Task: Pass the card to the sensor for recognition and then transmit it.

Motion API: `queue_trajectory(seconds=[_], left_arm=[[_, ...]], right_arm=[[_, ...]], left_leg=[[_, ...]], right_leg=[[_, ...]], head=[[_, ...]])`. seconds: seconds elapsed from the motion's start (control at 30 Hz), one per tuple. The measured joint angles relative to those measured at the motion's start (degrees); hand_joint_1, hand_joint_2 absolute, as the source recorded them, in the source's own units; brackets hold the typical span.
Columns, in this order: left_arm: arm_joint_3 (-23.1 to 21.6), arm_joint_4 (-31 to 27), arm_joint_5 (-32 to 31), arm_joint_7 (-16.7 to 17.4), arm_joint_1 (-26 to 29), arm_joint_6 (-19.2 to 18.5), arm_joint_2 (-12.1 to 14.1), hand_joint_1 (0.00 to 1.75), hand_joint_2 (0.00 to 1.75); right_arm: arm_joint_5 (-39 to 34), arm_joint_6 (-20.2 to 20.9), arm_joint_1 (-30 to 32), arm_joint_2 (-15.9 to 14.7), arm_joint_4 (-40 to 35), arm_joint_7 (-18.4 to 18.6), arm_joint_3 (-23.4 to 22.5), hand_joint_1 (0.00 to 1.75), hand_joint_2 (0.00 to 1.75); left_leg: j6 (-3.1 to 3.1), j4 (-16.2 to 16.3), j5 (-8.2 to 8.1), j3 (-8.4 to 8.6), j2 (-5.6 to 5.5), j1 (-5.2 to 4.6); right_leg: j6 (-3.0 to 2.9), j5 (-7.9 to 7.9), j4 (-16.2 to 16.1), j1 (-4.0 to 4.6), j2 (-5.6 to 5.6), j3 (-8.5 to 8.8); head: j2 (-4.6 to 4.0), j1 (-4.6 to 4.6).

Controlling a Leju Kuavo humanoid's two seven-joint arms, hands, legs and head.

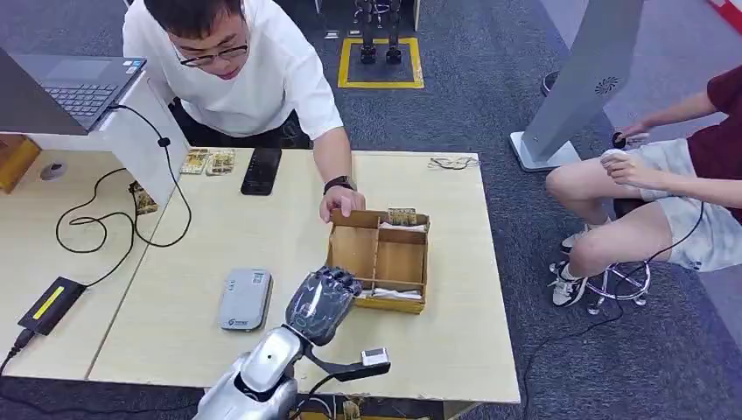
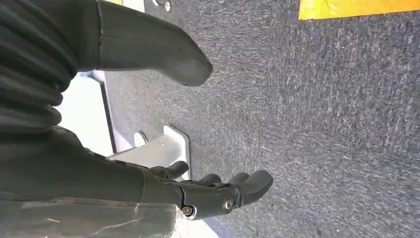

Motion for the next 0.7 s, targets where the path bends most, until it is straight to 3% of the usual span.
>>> queue_trajectory(seconds=[0.7], left_arm=[[0.15, 0.0, 0.02, -1.44, 0.21, 1.72, 0.0, 1.75, 1.75]], right_arm=[[0.0, -0.7, -0.01, 0.0, 0.44, -0.24, 0.09, 0.0, 1.75]], left_leg=[[0.0, 0.0, 0.0, -0.01, 0.0, 0.0]], right_leg=[[0.0, 0.0, 0.0, 0.0, 0.0, 0.0]], head=[[0.0, 0.0]])
